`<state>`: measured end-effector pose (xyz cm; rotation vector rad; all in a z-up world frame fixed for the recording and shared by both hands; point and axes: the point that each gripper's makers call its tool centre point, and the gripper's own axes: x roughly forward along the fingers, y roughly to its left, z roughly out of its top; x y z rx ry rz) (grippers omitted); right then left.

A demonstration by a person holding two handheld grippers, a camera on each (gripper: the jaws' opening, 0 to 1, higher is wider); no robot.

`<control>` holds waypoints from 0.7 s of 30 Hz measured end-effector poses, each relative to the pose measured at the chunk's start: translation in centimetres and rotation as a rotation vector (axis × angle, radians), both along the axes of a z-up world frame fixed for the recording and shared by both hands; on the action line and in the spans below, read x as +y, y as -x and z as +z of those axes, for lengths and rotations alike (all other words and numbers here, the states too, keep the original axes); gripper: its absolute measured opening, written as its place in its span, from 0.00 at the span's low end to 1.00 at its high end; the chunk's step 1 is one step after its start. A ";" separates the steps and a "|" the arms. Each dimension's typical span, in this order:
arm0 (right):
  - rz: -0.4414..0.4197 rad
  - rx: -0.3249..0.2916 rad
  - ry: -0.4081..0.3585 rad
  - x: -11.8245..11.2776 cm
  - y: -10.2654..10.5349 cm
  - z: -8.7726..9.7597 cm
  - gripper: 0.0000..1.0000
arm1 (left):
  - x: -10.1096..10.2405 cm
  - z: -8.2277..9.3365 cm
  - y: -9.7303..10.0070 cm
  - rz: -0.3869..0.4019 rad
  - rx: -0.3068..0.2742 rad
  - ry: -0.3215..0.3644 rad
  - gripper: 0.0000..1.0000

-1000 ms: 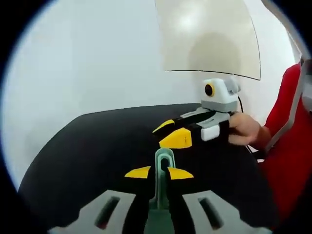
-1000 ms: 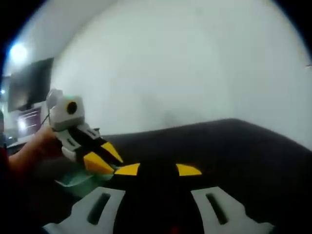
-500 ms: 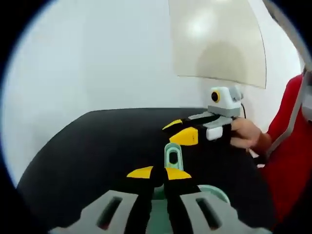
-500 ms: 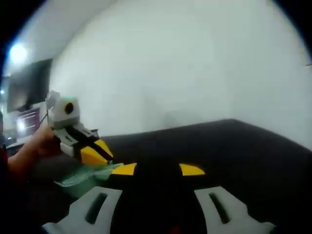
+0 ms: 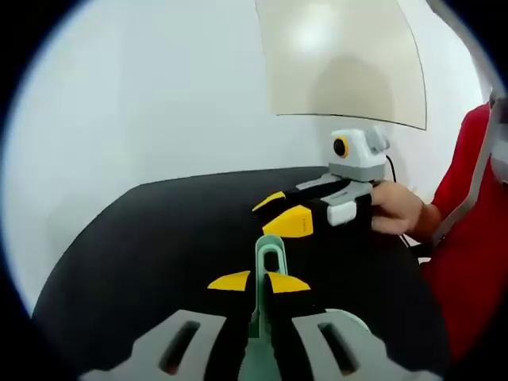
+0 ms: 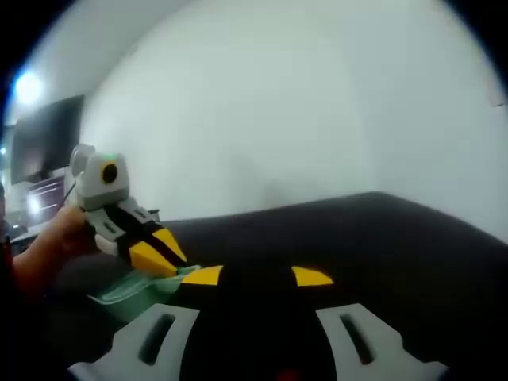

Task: Pick up the broom and sweep the trash on the tabletop into the dustpan.

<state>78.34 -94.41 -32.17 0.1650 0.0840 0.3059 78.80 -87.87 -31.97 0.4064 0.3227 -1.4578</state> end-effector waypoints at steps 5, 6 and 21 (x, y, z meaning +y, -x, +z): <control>0.006 0.000 -0.006 0.1 0.0 0.0 0.32 | -1.2 -0.1 0.0 -0.014 0.005 0.014 0.04; 0.006 0.001 -0.006 0.1 0.0 0.0 0.32 | -1.4 -0.2 0.0 -0.018 0.003 0.011 0.04; 0.025 0.001 -0.014 0.5 0.1 0.2 0.31 | -2.7 0.3 0.0 -0.048 -0.010 0.043 0.08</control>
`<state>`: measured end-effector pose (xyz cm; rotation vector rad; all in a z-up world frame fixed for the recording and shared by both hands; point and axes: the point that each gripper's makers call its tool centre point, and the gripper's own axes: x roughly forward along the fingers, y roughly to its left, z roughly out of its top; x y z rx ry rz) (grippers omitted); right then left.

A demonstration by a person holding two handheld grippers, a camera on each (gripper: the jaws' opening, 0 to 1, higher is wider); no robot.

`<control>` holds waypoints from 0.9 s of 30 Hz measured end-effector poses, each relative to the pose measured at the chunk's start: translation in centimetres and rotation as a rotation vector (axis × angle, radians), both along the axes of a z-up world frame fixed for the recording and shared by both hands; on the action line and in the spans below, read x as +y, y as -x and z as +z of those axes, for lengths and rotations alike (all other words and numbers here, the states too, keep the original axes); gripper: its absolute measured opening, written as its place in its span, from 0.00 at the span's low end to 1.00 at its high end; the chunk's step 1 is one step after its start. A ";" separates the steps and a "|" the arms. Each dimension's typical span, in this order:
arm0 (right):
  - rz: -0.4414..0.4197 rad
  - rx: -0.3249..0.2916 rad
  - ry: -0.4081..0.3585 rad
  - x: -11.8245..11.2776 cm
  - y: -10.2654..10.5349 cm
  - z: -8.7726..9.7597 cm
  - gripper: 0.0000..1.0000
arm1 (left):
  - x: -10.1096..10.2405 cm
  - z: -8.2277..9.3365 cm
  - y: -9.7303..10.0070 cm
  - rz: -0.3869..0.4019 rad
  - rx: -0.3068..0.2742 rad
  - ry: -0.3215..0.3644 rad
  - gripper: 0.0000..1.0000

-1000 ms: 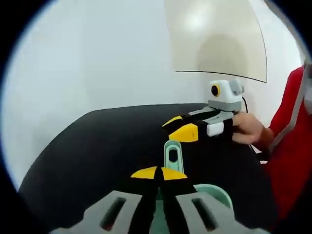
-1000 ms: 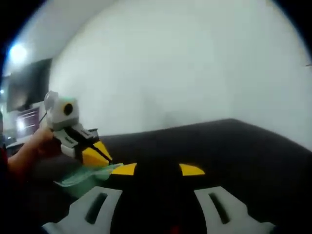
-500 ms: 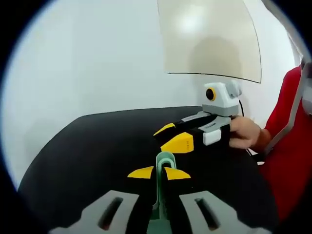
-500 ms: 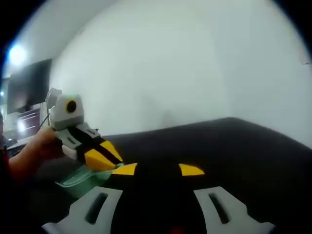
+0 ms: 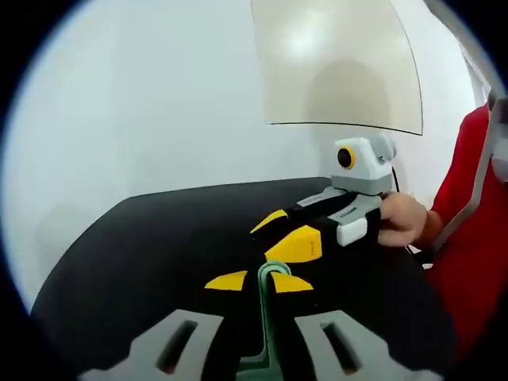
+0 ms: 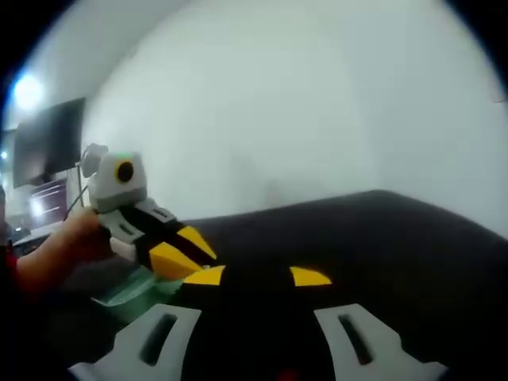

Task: Pick up the broom and sweep the trash on the tabletop into the dustpan.

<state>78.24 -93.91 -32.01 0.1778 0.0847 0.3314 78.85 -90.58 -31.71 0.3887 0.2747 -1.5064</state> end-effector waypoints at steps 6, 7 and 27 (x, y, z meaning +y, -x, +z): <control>-0.002 0.002 0.005 -0.1 0.0 0.0 0.32 | 0.1 -0.5 0.3 -0.019 -0.034 -0.039 0.08; -0.006 0.003 0.003 -0.2 0.0 -0.1 0.33 | 0.4 -0.2 0.2 -0.013 -0.056 -0.042 0.10; -0.015 -0.038 -0.014 -0.3 0.2 0.7 0.34 | 8.9 3.3 0.2 0.184 -0.038 0.136 0.12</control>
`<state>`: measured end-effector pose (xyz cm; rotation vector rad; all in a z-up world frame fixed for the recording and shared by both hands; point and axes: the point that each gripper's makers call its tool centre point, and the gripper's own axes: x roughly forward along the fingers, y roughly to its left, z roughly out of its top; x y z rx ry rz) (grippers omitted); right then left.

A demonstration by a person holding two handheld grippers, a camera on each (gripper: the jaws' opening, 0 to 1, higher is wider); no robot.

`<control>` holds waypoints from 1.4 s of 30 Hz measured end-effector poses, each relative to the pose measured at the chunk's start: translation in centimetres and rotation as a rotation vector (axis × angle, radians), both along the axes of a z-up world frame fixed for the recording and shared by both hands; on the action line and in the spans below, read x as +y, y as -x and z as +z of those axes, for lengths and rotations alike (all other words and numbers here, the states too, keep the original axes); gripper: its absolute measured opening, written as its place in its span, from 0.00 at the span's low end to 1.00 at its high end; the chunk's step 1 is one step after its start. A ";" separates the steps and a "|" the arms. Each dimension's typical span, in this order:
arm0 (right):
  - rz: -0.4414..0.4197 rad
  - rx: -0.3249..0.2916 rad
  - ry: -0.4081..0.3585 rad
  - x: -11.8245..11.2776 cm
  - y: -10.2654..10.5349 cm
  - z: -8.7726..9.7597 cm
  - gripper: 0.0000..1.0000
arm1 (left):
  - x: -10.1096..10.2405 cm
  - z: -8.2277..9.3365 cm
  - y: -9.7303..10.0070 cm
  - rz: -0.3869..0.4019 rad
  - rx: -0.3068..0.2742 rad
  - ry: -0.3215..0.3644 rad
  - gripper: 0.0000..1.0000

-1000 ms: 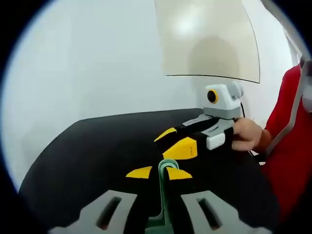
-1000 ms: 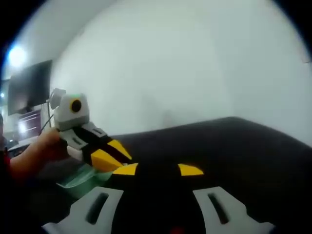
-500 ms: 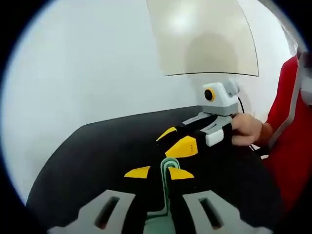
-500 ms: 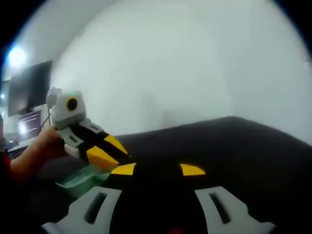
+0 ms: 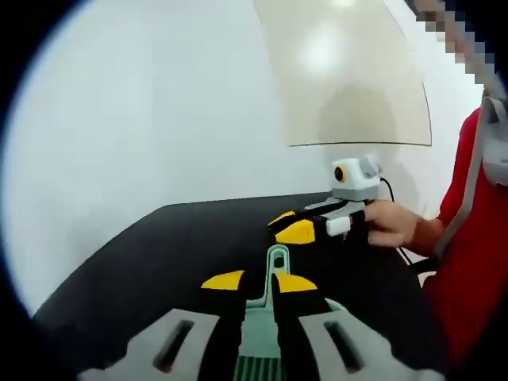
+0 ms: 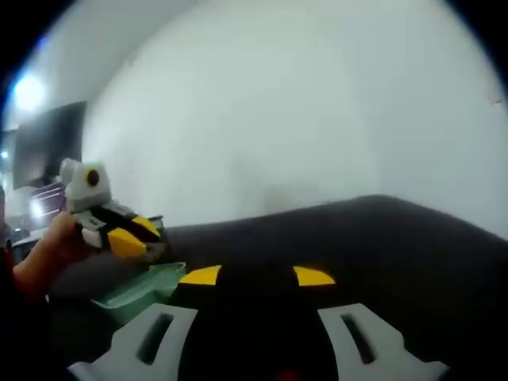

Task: Pick up the broom and sweep the trash on the tabletop into the dustpan.

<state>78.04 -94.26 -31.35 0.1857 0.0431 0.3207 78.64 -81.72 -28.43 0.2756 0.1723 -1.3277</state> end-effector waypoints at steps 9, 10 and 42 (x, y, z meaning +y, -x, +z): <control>0.018 -0.031 -0.007 0.3 0.2 0.5 0.35 | 4.0 0.3 -0.3 0.084 0.037 0.103 0.16; 0.020 -0.033 -0.008 0.3 0.2 0.6 0.35 | 4.7 0.3 -0.2 0.097 0.032 0.113 0.16; 0.212 -0.217 0.007 4.7 2.4 4.4 0.36 | 18.6 -1.1 2.4 0.344 0.032 0.291 0.24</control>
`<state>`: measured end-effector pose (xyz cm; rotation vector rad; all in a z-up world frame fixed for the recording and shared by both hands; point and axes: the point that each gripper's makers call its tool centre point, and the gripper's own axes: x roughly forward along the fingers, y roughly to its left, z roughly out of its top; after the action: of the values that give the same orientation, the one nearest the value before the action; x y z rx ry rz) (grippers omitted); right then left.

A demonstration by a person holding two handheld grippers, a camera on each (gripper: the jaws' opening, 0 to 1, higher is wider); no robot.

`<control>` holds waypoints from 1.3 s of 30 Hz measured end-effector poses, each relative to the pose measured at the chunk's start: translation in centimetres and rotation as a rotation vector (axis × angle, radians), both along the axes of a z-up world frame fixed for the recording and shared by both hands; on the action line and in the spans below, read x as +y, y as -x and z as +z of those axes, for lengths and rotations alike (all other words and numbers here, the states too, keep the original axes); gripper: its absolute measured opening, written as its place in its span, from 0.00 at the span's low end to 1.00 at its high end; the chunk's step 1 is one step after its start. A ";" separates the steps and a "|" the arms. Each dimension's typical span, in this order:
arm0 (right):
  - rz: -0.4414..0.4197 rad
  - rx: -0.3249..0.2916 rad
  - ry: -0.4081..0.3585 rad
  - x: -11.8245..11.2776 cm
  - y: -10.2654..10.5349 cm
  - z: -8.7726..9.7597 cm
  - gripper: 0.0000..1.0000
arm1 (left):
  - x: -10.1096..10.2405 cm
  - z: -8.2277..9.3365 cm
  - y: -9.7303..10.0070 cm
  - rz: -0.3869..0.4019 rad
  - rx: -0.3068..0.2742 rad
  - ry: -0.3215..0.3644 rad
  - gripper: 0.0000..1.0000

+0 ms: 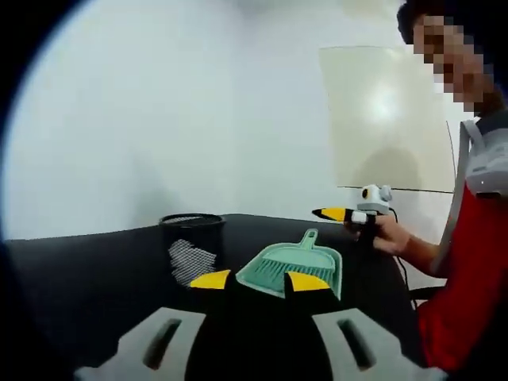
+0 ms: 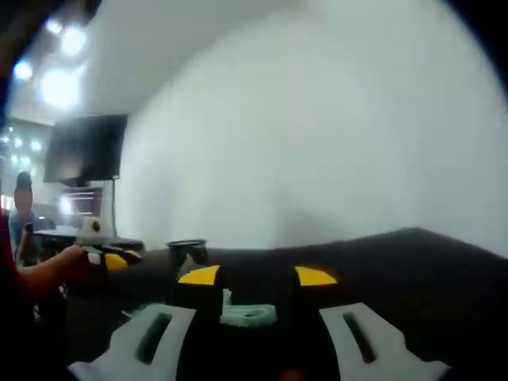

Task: Pick up the broom and sweep the trash on the tabletop into the dustpan.

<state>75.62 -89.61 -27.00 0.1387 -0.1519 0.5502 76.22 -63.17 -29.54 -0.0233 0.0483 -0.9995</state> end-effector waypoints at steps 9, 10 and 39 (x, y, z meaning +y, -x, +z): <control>0.146 -0.048 0.088 3.9 1.6 0.3 0.38 | 4.0 0.6 -0.1 0.128 -0.045 0.026 0.24; 0.160 -0.042 0.090 4.2 1.7 0.2 0.38 | 4.3 0.7 -0.2 0.144 -0.049 0.036 0.24; 0.234 -0.023 0.031 4.3 1.8 -0.2 0.39 | 6.1 0.4 -1.9 0.238 -0.028 0.123 0.22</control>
<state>73.83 -85.26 -27.21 0.1211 -0.1501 0.7869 78.14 -57.08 -29.15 -0.1248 -0.0405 -0.7636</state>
